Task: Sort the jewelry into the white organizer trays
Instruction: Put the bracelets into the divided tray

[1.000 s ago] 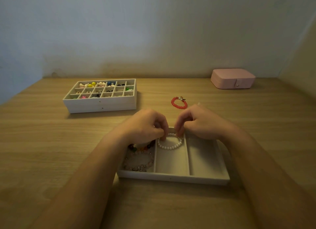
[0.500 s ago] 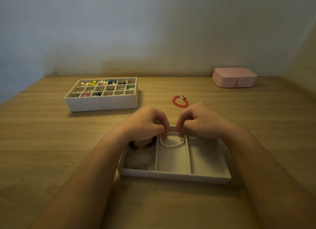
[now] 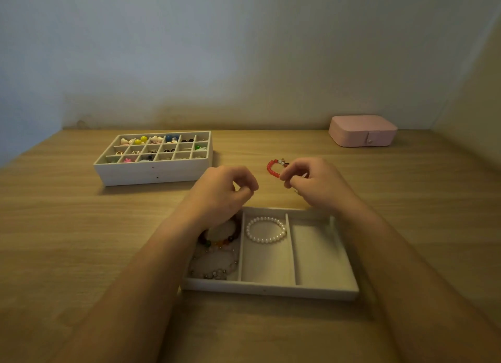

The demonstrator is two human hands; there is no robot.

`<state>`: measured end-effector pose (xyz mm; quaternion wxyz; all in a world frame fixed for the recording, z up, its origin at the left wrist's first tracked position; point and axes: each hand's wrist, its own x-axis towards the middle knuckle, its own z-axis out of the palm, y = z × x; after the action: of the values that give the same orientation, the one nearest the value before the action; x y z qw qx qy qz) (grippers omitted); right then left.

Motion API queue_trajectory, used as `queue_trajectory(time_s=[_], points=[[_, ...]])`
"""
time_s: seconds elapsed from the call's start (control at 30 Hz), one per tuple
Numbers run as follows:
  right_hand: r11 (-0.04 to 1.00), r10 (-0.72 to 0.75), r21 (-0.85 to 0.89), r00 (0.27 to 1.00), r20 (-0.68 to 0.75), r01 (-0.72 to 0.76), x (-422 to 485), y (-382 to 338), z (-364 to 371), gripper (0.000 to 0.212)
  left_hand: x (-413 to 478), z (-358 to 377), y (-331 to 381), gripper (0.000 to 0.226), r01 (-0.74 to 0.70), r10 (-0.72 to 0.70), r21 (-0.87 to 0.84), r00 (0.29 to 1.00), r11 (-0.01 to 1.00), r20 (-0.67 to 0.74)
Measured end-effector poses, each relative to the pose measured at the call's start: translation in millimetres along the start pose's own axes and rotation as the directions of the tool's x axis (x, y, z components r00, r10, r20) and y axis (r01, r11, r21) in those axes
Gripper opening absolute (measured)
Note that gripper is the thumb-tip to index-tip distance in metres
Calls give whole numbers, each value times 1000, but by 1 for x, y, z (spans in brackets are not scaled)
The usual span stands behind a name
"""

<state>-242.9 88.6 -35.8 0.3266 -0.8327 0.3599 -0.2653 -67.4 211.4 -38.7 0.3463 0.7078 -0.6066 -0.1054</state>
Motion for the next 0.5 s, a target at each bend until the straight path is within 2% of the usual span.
queue_trajectory(time_s=[0.1, 0.2, 0.3, 0.5], points=[[995, 48, -88, 999, -12, -49, 18, 9, -4, 22, 1, 1, -2, 17, 7, -6, 9, 998, 1000, -55], [971, 45, -238, 997, 70, -27, 38, 12, -6, 15, 2, 2, -2, 17, -3, 5, 33, 998, 999, -61], [941, 76, -336, 989, 125, -30, 55, 12, -2, 19, 1, 3, -5, 17, -12, 16, 54, 997, 998, -81], [864, 128, -500, 986, 109, -57, 73, 18, 15, 17, 2, 4, -8, 15, -8, 16, 61, 991, 998, -134]])
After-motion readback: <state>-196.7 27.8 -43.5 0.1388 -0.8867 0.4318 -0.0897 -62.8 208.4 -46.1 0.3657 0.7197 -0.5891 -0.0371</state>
